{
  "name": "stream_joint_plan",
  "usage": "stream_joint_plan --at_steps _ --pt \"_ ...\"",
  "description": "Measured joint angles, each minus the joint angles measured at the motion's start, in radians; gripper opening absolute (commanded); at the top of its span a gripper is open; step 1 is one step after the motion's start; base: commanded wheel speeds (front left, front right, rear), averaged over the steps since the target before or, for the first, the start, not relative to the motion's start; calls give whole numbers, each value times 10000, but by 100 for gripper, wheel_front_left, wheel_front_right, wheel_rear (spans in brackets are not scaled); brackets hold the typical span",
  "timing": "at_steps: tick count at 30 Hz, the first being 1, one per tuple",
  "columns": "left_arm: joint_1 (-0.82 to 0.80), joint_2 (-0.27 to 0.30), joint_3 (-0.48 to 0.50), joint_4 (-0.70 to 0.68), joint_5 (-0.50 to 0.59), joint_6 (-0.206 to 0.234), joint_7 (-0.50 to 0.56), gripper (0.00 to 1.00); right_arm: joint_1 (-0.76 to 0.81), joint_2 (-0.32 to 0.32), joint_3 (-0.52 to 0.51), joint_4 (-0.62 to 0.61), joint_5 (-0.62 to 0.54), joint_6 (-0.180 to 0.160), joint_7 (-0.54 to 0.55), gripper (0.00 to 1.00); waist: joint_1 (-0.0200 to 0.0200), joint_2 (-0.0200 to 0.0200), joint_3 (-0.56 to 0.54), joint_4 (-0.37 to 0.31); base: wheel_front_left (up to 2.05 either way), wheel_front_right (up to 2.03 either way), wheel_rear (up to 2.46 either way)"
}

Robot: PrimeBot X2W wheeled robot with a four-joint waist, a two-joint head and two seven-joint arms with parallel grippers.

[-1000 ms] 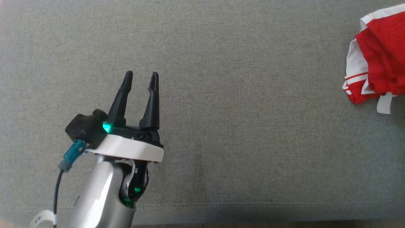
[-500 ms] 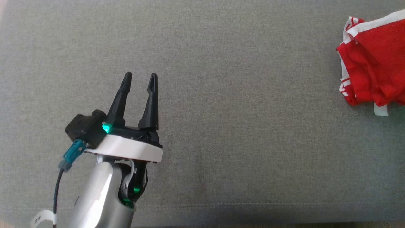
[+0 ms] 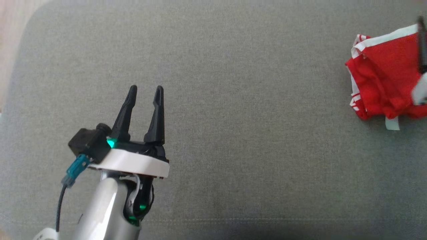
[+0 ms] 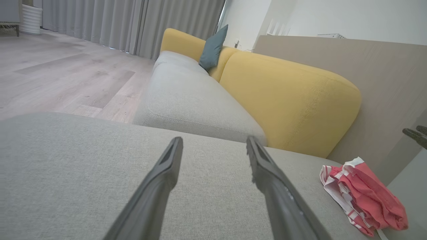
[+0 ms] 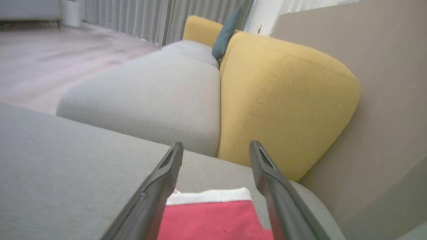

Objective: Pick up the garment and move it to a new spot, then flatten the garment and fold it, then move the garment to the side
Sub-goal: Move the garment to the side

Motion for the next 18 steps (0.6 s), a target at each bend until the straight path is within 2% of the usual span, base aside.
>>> stream_joint_plan --at_steps 5,12,14,18 --pt "227 2 105 -8 0 13 0 100 122 1388 88 -506 174 0 -803 100 0 0 -430 -13 0 0 0" --pt "546 2 188 -56 0 92 0 100 1512 3522 40 -895 270 0 -2086 100 0 0 -948 -7 0 0 0" --pt "640 2 242 -65 0 136 0 100 1986 3816 127 -941 272 0 -2464 100 0 0 -1100 1 0 0 0" --pt "940 6 349 -73 0 171 0 100 2832 3939 169 -945 635 0 -3250 100 0 0 -1353 15 0 0 0"
